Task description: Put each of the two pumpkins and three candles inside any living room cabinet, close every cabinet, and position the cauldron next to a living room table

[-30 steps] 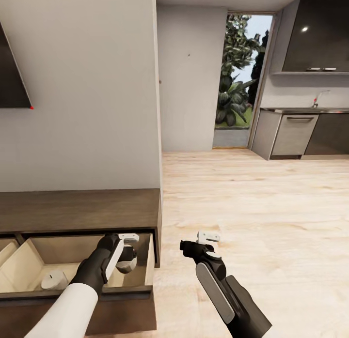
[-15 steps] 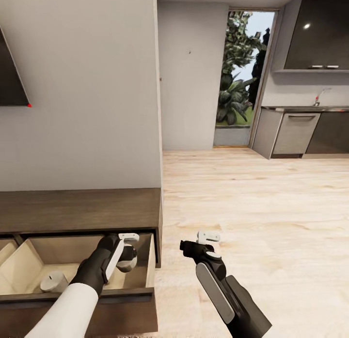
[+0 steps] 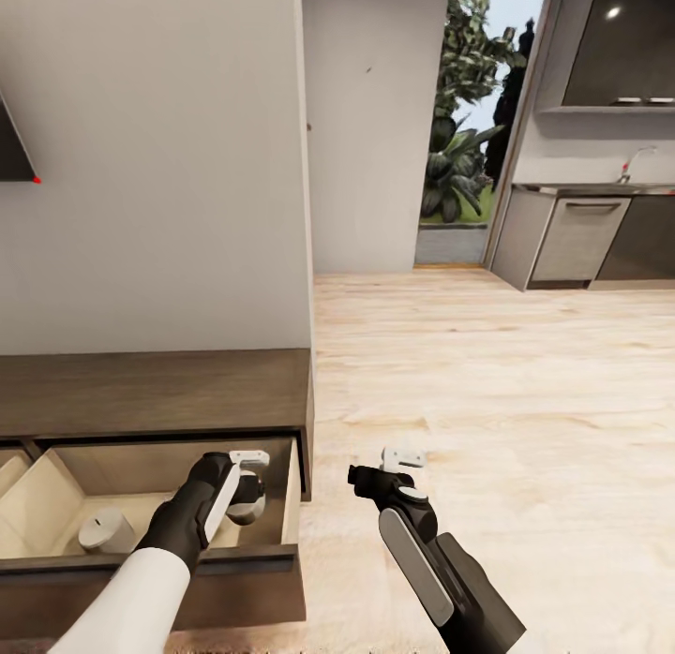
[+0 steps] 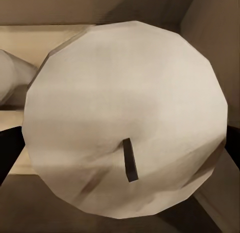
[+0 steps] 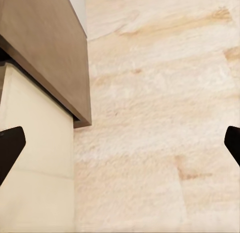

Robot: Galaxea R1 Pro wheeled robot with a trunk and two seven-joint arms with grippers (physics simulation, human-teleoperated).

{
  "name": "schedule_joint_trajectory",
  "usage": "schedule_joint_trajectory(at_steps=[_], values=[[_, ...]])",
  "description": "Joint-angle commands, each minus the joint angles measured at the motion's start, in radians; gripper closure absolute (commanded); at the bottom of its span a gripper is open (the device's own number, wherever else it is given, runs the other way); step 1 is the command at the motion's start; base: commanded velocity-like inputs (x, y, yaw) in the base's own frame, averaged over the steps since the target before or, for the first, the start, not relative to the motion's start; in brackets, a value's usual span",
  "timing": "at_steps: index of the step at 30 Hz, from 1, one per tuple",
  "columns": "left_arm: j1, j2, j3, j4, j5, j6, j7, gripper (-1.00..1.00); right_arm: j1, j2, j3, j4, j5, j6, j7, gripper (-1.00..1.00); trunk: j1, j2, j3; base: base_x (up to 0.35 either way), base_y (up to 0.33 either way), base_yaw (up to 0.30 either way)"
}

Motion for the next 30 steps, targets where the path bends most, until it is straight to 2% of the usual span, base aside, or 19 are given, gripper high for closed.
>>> schedule_joint_trajectory(at_steps=[1,9,12,16,22,25,30], values=[[-0.001,0.0,0.0,-0.001,0.005,0.004,0.006,1.0,-0.001,0.0,0.001,-0.001,-0.008,0.002,-0.009,-1.0,0.0,-0.001,-0.005,0.0,0.0,0.0],[-0.001,0.0,0.0,-0.001,0.004,-0.011,0.006,1.0,-0.001,0.0,0.001,-0.003,-0.008,0.002,-0.008,-1.0,0.004,-0.003,-0.036,0.0,0.0,0.0],[0.0,0.0,0.0,-0.001,0.004,-0.015,0.005,1.0,-0.001,0.0,0.001,-0.003,-0.008,0.002,-0.009,-1.0,0.004,-0.003,-0.036,0.0,0.0,0.0],[0.001,0.0,0.0,-0.001,0.004,-0.017,0.005,1.0,-0.001,0.0,0.001,-0.003,-0.008,0.002,-0.009,-1.0,0.006,-0.004,-0.051,0.0,0.0,0.0],[0.001,0.0,0.0,-0.001,0.004,-0.018,0.005,1.0,-0.001,0.0,0.001,-0.003,-0.008,0.002,-0.009,-1.0,0.006,-0.004,-0.051,0.0,0.0,0.0],[0.001,0.0,0.0,-0.001,0.004,-0.018,0.005,1.0,-0.001,0.0,0.001,-0.003,-0.008,0.002,-0.009,-1.0,0.007,-0.004,-0.063,0.0,0.0,0.0],[0.001,0.0,0.0,-0.001,0.004,-0.018,0.006,1.0,-0.001,0.0,0.001,-0.003,-0.008,0.002,-0.009,-1.0,0.007,-0.004,-0.063,0.0,0.0,0.0]])
